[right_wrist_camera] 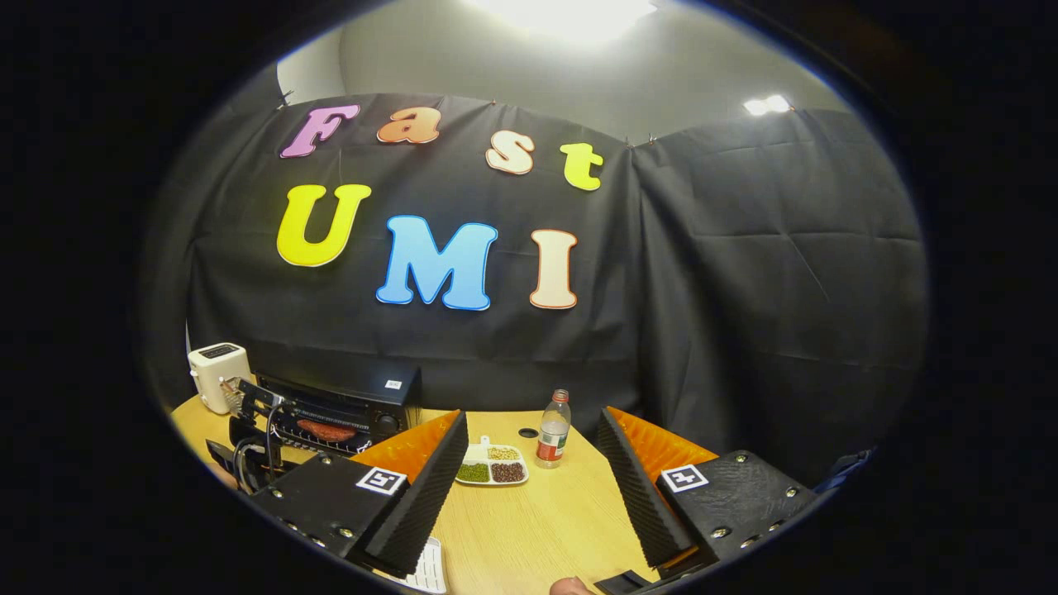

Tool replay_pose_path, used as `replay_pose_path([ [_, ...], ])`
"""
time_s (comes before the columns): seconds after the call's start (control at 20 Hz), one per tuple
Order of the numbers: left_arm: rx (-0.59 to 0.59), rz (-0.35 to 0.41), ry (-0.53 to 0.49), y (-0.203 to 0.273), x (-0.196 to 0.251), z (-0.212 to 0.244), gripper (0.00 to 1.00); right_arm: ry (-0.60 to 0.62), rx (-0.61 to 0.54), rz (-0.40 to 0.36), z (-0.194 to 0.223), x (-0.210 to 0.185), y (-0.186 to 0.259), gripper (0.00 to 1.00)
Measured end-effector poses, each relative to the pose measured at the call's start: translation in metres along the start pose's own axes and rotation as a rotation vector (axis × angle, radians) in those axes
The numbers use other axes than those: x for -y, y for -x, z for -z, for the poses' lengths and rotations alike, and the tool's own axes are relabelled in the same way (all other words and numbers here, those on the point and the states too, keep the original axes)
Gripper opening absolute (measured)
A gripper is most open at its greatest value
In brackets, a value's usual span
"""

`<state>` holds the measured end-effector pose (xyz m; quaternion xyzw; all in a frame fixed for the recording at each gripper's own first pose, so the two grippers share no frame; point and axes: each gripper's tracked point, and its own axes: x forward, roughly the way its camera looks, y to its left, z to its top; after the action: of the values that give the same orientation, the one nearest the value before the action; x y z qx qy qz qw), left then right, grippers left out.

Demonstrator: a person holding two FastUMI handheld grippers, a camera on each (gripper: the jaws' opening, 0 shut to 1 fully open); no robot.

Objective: Open the electric oven with the left hand, put the food in, and close the electric oven.

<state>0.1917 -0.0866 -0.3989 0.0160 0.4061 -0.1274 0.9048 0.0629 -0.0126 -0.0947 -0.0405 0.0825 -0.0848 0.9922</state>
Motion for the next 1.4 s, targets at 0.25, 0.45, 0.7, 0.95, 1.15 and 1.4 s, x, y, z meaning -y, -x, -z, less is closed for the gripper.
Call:
replay_pose_path([
  [0.25, 0.051, 0.01, 0.003, 0.016, 0.001, -0.023, 1.0, -0.013, 0.002, -0.019, 0.001, -0.004, 0.002, 0.96],
  [0.45, 0.09, 0.016, -0.003, 0.023, 0.0, -0.042, 0.95, -0.032, 0.004, -0.028, 0.002, -0.004, -0.001, 0.96],
  [0.7, 0.146, 0.015, -0.016, 0.032, -0.003, -0.068, 0.95, -0.037, 0.007, -0.028, 0.003, -0.006, -0.002, 0.96],
  [0.95, 0.217, 0.007, -0.058, 0.037, -0.006, -0.1, 1.0, -0.044, 0.006, -0.013, 0.002, -0.004, -0.005, 0.96],
  [1.15, 0.277, 0.01, -0.091, 0.035, -0.007, -0.131, 0.95, -0.044, 0.008, -0.001, 0.001, -0.005, -0.007, 0.96],
  [1.4, 0.375, 0.025, -0.103, 0.033, -0.007, -0.171, 0.96, -0.045, 0.009, 0.001, 0.0, -0.012, -0.007, 0.96],
])
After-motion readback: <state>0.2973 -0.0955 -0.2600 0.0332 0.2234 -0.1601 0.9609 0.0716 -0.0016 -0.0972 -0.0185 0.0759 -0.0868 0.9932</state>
